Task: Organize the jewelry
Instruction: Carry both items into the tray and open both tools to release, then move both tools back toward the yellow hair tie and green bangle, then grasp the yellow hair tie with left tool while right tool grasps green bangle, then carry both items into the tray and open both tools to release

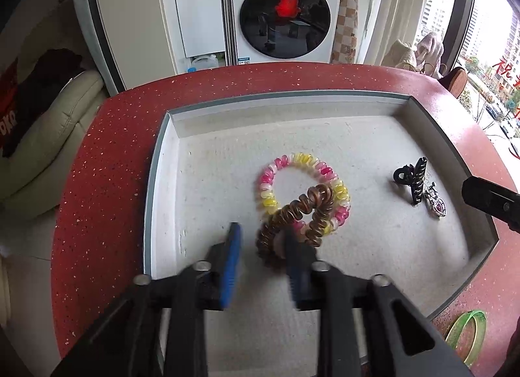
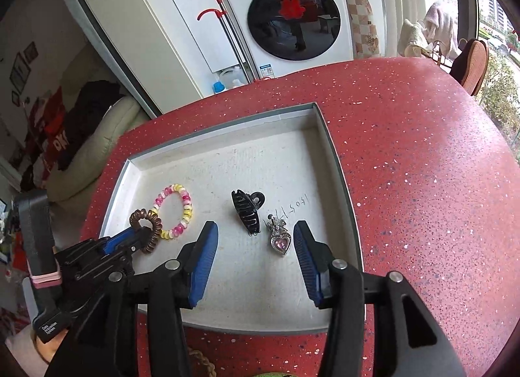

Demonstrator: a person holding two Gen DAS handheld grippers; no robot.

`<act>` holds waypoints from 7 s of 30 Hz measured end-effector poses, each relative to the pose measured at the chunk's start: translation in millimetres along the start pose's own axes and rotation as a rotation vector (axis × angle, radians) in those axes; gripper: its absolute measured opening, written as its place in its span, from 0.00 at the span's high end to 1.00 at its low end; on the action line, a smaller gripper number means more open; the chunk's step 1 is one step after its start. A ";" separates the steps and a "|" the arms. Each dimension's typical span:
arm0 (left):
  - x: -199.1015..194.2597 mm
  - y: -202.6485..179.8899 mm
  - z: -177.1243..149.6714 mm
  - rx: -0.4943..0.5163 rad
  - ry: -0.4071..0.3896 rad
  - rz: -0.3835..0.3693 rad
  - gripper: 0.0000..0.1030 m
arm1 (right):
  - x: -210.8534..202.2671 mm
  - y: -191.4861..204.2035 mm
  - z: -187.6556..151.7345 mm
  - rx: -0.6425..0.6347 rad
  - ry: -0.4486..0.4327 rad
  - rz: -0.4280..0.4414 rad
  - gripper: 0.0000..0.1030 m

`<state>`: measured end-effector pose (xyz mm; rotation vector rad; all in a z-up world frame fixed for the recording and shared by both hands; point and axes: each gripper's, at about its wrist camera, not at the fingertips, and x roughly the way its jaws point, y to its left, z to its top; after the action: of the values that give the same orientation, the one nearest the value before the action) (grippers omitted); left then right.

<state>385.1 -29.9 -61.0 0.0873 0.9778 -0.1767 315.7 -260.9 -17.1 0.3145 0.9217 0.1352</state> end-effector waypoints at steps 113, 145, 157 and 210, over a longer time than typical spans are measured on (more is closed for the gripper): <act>-117.5 19.4 -135.2 0.096 -0.060 -0.155 0.83 | -71.7 1.3 -125.5 -0.123 0.057 -0.196 0.92; -75.8 -21.4 -143.6 0.128 0.006 -0.025 0.80 | -92.0 1.2 -133.0 -0.079 0.026 -0.089 0.92; -114.5 -1.6 -133.9 0.050 -0.081 -0.145 0.81 | -98.0 5.0 -124.9 -0.082 -0.001 -0.079 0.92; 2.6 -8.4 -0.7 0.102 0.016 -0.054 0.81 | 40.3 8.0 -1.4 -0.075 0.142 -0.141 0.92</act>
<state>384.3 -38.3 -63.5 0.1558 0.9872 -0.2754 338.8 -243.1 -46.0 0.1713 1.0740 0.0624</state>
